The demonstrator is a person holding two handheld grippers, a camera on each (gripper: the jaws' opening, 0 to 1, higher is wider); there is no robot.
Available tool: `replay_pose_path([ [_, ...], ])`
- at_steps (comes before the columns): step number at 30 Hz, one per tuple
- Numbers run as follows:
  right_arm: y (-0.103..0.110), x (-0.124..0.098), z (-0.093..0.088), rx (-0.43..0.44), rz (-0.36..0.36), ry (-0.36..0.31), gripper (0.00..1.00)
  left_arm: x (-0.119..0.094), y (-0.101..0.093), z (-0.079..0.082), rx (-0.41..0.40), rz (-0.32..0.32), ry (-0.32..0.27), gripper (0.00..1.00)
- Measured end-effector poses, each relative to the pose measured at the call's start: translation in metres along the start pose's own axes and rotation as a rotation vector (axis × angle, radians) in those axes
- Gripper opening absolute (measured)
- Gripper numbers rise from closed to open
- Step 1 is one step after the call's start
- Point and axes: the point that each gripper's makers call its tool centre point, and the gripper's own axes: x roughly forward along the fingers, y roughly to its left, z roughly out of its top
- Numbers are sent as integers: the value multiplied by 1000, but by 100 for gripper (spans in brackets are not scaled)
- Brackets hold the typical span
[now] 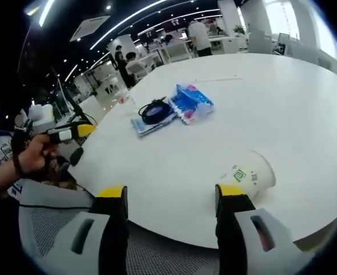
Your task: Arrange the tabletop items into an orderly group along one side of the table until the central work area is clear of visible clutter.
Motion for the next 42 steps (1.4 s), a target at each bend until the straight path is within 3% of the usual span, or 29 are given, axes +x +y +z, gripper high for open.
replay_pose_path([
  [8, 3, 0, -1, -3, 7, 5, 61, -11, -12, -8, -15, -6, 1, 74],
  [31, 2, -1, 0, 15, 6, -3, 60, -12, -10, -10, -5, -1, 7, 73],
  [42, -6, -2, 9, 44, 15, -22, 59, -11, -14, -12, 6, -14, 22, 73],
])
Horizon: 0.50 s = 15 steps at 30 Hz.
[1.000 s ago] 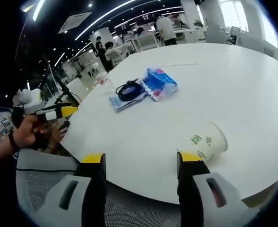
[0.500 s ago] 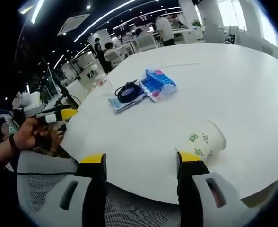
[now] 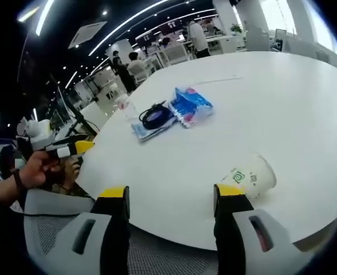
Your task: Arrange the tabletop items into an orderly group along one side of the table until the central work area is clear of visible clutter.
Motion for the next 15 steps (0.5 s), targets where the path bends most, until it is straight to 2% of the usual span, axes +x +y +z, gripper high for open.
replay_pose_path([
  [7, -42, -11, 24, -115, -42, 2, 62, 1, -3, -1, 13, -11, 4, 73],
  [10, -58, -12, 35, -139, -39, -4, 63, 1, -3, -1, 12, -12, 3, 73],
  [13, -75, -7, 36, -173, -30, 29, 65, 1, -4, -2, 14, -12, 8, 73],
  [15, -88, -3, 31, -225, -31, 87, 65, 1, -4, -1, 11, -14, 6, 72],
])
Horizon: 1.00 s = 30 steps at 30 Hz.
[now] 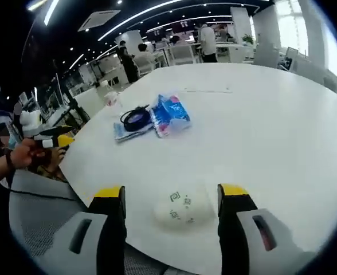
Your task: Arrange the tabletop items into an orderly group along one side of the table until the central work area is clear of visible clutter.
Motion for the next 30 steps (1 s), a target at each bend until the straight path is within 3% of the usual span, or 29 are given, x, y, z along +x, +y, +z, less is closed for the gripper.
replay_pose_path([
  [6, -6, 22, -27, 15, 90, 103, 65, 1, 1, 1, -5, 2, 2, 72],
  [15, 17, 35, -40, -30, 152, 165, 58, 3, 1, -2, 4, 10, 18, 70],
  [20, 22, 39, -42, -41, 174, 172, 42, 3, -1, -3, 20, 5, 28, 67],
  [30, 29, 41, -37, -28, 181, 150, 36, 5, 0, -8, 29, 4, 50, 63],
])
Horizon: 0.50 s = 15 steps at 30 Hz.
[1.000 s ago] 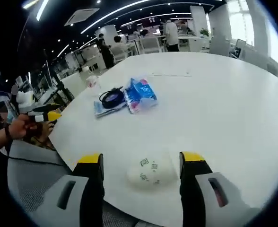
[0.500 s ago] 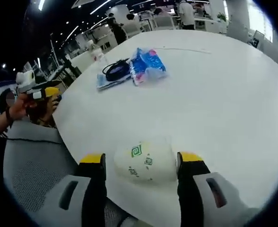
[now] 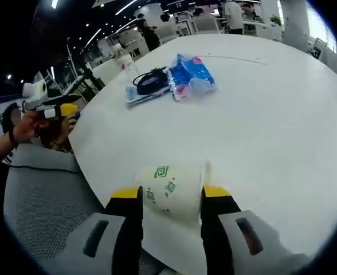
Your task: Arrange the tabletop items into an orderly group along one side of the table until the central work area is clear of visible clutter.
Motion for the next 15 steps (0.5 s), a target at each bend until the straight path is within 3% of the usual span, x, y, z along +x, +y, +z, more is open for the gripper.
replay_pose_path([
  [3, 4, -2, 4, 1, 7, -12, 26, 0, 0, 1, -1, 0, -3, 63],
  [7, 11, -3, 11, -18, 13, -24, 0, 0, 1, 0, -6, 0, -3, 62],
  [15, 19, 2, 26, -73, 4, -22, 1, -1, 2, 2, -13, 1, -12, 61],
])
